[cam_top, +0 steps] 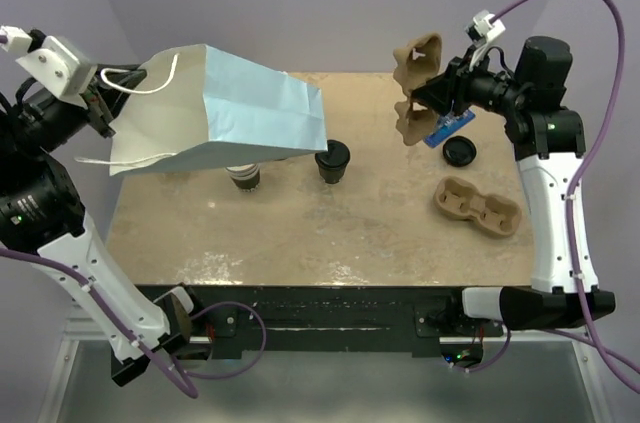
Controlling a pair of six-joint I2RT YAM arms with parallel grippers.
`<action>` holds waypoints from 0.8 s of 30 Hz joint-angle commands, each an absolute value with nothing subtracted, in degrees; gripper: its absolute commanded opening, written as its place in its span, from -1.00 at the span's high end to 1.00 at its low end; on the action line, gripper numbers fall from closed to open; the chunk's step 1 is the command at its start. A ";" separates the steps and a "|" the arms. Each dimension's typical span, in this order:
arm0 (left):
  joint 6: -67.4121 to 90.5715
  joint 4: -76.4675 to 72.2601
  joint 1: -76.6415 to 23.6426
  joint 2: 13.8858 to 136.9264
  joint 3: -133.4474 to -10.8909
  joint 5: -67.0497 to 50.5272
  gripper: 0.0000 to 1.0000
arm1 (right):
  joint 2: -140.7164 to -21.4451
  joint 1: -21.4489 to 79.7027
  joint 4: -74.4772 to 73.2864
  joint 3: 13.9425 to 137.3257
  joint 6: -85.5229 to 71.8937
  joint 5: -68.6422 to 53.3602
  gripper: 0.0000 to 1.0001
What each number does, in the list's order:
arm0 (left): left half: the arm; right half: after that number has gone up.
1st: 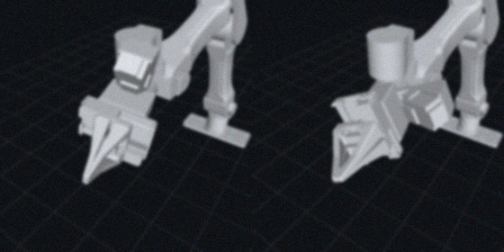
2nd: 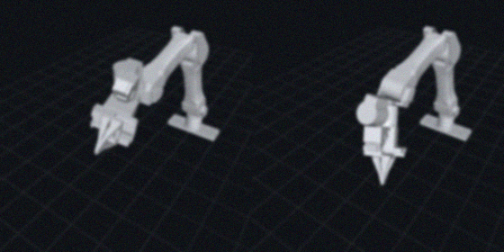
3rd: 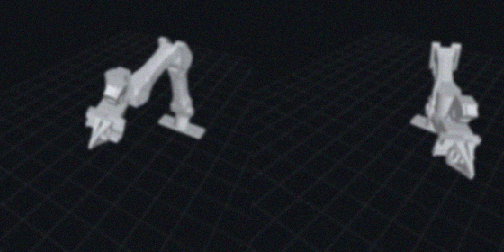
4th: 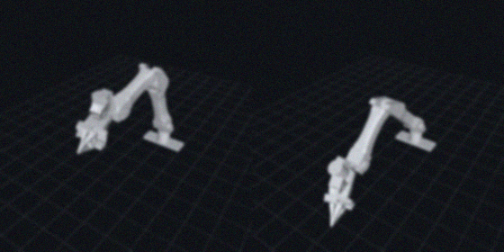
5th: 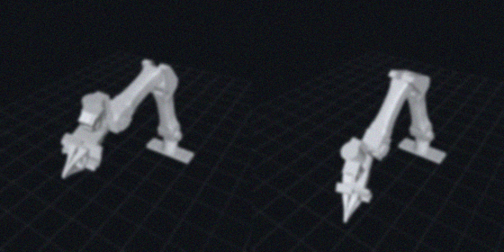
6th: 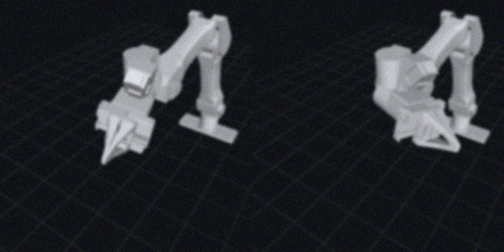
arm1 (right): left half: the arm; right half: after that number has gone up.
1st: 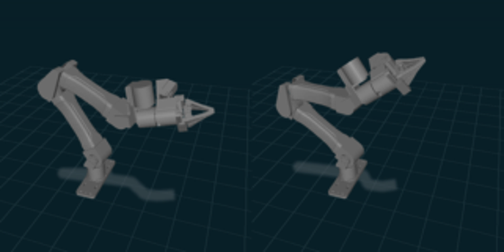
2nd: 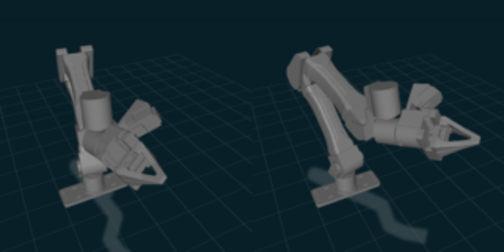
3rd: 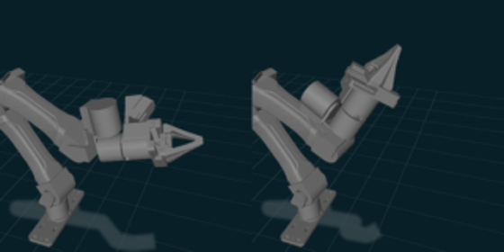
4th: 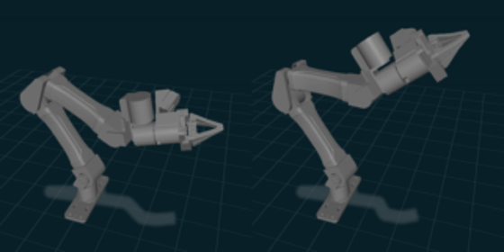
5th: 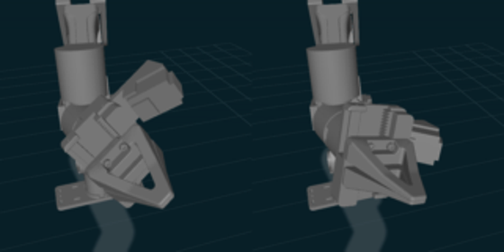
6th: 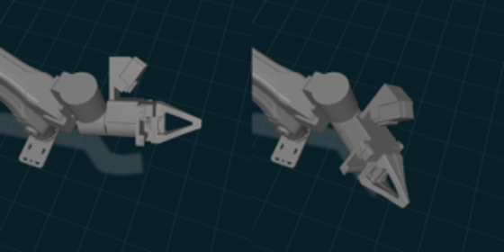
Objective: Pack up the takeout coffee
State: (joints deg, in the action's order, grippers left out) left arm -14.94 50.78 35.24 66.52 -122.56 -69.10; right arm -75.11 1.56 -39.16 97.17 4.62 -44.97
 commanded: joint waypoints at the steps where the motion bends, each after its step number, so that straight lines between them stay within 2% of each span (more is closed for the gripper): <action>1: 12.96 12.81 35.68 65.48 -111.84 -81.99 1.00 | -73.04 0.88 -36.39 101.60 1.32 -39.64 1.00; 2: 24.75 -3.96 35.77 65.30 -109.45 -82.26 1.00 | -72.86 0.79 -36.39 101.69 1.06 -39.12 1.00; 5: 45.53 -31.02 35.77 67.93 -105.11 -82.97 1.00 | -72.25 0.70 -36.73 102.91 0.44 -37.01 1.00; 9: 48.51 -30.68 34.20 76.71 -116.51 -80.34 1.00 | -73.47 0.70 -40.68 106.87 1.14 -32.09 1.00; 10: 48.78 -30.24 32.28 80.64 -122.46 -79.20 1.00 | -73.82 0.70 -42.35 108.01 2.88 -31.12 1.00; 15: 43.61 -16.02 22.87 90.34 -137.71 -74.28 1.00 | -73.39 0.79 -42.89 106.53 5.54 -27.95 1.00; 18: 33.26 -2.95 14.79 91.40 -137.72 -69.71 1.00 | -72.60 0.79 -40.96 104.68 4.57 -26.90 1.00; 20: 19.86 13.08 7.85 91.93 -137.64 -62.52 1.00 | -72.33 0.79 -40.08 104.24 4.66 -25.67 1.00; 24: 2.31 28.64 -9.35 92.81 -134.66 -46.34 1.00 | -73.21 0.70 -40.95 104.94 5.89 -24.08 1.00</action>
State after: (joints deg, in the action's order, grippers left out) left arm 23.51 6.61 3.99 92.31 -135.48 -63.55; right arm -73.80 0.95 -42.24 104.31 4.38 -27.38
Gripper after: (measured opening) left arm 0.029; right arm 0.367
